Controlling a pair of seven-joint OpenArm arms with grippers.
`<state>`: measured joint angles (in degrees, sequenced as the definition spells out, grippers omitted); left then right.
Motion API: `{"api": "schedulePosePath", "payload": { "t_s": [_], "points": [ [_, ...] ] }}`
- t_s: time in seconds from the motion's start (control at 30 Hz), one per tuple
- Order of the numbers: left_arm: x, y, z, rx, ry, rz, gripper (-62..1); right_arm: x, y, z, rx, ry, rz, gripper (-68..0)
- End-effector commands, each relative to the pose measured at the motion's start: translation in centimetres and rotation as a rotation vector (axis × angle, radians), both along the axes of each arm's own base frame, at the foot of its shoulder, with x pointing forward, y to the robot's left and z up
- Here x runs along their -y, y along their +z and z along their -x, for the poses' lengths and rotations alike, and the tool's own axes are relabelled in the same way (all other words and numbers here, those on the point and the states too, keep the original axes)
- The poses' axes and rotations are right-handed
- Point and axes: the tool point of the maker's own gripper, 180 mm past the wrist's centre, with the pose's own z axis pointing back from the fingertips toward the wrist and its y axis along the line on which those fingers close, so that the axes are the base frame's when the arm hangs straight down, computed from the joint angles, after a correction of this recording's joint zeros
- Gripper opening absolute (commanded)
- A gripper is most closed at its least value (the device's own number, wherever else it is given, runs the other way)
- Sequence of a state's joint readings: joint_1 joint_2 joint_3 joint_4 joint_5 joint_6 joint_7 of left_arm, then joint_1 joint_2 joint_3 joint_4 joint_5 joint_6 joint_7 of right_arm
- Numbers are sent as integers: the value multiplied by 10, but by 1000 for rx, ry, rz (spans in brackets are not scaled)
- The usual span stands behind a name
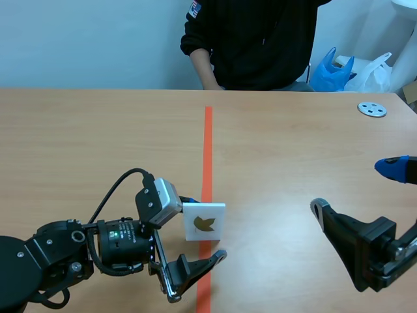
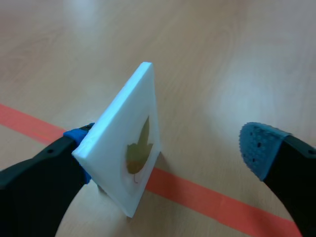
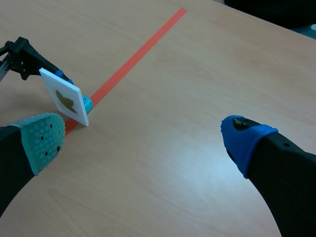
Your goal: Sort the leaf by its shape. The table is split by an orange tape line. A compound leaf with several leaflets goes to the left side, a simple leaf with one blade goes to the right side. Return to the home posture when a red brick is placed on the table.
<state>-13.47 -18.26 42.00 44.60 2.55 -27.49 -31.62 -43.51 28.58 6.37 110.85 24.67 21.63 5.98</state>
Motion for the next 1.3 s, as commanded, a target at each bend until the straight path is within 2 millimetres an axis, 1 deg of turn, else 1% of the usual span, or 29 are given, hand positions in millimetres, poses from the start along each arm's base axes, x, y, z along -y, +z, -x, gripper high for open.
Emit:
{"api": "schedulePosePath", "payload": {
  "t_s": [0.0,0.13,0.2,0.43,0.5,0.63,0.73,0.8,0.9,1.0,1.1,1.17,1.27],
  "points": [
    [7,13,-4,24,-4,40,-147,3,8,-6,33,-9,-5,4],
    [6,13,-6,36,8,34,-307,3,8,-6,33,-9,-5,4],
    [5,13,-8,42,14,32,-370,3,8,-6,33,-9,-5,4],
    [3,11,-11,55,32,15,-521,3,8,-6,33,-9,-5,4],
    [3,11,-11,55,32,13,-549,3,8,-6,33,-9,-5,4],
    [3,12,-12,55,36,21,-555,3,8,-6,33,-9,-5,4],
    [1,19,-17,41,71,63,-557,3,8,-6,33,-9,-5,4],
    [-3,29,-25,42,105,101,-556,3,8,-6,33,-9,-5,4],
    [-15,52,-43,59,177,179,-556,3,8,-6,33,-9,-5,4],
    [-35,76,-67,79,278,249,-556,3,8,-6,33,-9,-5,4],
    [-64,88,-93,92,409,280,-556,3,8,-6,33,-9,-5,4],
    [-86,92,-108,105,511,279,-556,3,8,-6,33,-9,-5,4],
    [-119,92,-128,129,660,235,-556,3,8,-6,33,-9,-5,4]
  ]
}}
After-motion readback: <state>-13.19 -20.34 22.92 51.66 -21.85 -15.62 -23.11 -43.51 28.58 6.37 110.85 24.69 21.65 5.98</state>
